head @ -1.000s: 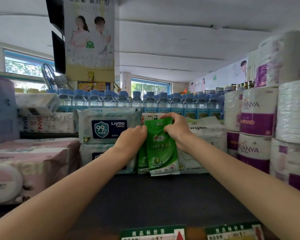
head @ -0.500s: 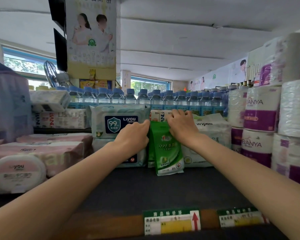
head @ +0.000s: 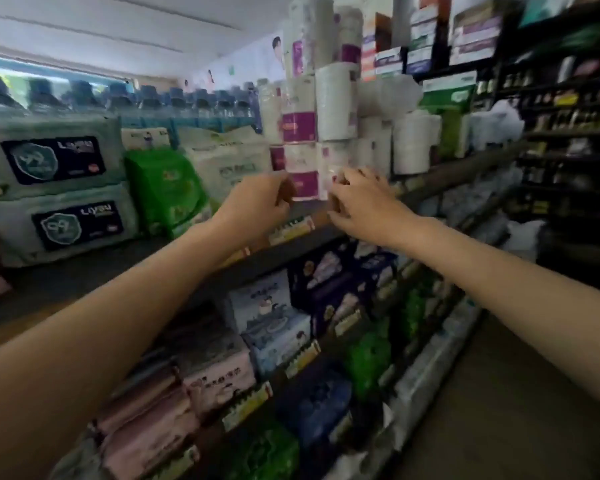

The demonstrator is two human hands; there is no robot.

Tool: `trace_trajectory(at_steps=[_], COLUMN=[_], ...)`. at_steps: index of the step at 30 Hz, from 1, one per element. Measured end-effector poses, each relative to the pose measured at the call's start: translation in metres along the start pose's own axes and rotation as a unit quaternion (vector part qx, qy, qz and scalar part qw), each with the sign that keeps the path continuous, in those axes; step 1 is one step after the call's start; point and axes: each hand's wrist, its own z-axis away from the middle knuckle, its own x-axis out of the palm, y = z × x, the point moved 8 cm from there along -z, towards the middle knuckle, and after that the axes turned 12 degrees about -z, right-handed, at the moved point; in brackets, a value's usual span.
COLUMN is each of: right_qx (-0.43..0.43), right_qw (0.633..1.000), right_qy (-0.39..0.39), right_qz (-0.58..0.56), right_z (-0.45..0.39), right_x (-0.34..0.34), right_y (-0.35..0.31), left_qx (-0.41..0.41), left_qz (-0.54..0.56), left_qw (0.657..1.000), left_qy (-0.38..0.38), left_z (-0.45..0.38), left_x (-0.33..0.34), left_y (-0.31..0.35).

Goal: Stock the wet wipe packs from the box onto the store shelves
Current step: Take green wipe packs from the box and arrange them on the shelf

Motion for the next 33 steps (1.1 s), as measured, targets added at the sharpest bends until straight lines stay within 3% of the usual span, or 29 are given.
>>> trace_trajectory(at_steps=[4, 6, 9, 14, 18, 21, 26, 30, 33], right_qx=[0.135, 0.219, 0.343, 0.545, 0.604, 0.610, 0.548, 0.443, 0.446], right_qw=[0.990, 0.969, 0.911, 0.787, 0.698, 0.667, 0.657, 0.766, 0.787], right_qy=[-0.038, -0.113, -0.227, -0.290, -0.385, -0.426, -0.519, -0.452, -0.407], right_qz=[0.000, -0.005, -0.013, 0.018, -0.016, -0.049, 0.007, 0.114, 0.125], right_z=[0.155, 0.252, 0.407, 0.657, 0.826, 0.921, 1.028, 1.035, 1.042], right_x=[-0.019, -0.021, -0.028, -0.066, -0.050, -0.020, 0.039, 0.077, 0.091], right_y=[0.087, 0.136, 0.189, 0.226, 0.209, 0.196, 0.187, 0.196, 0.203], left_qx=[0.110, 0.191, 0.312, 0.471, 0.528, 0.545, 0.536, 0.489, 0.435], left_qz=[0.085, 0.075, -0.016, -0.074, -0.019, -0.011, 0.013, 0.059, 0.075], left_qw=[0.983, 0.956, 0.907, 0.829, 0.773, 0.743, 0.696, 0.711, 0.729], left_qy=[-0.122, -0.209, -0.281, -0.294, -0.350, -0.387, -0.478, -0.501, -0.523], left_z=[0.037, 0.074, 0.142, 0.259, 0.352, 0.430, 0.528, 0.554, 0.565], left_x=[0.065, 0.112, 0.172, 0.220, 0.252, 0.275, 0.316, 0.334, 0.355], left_y=[0.124, 0.201, 0.310, 0.466, 0.572, 0.631, 0.694, 0.728, 0.741])
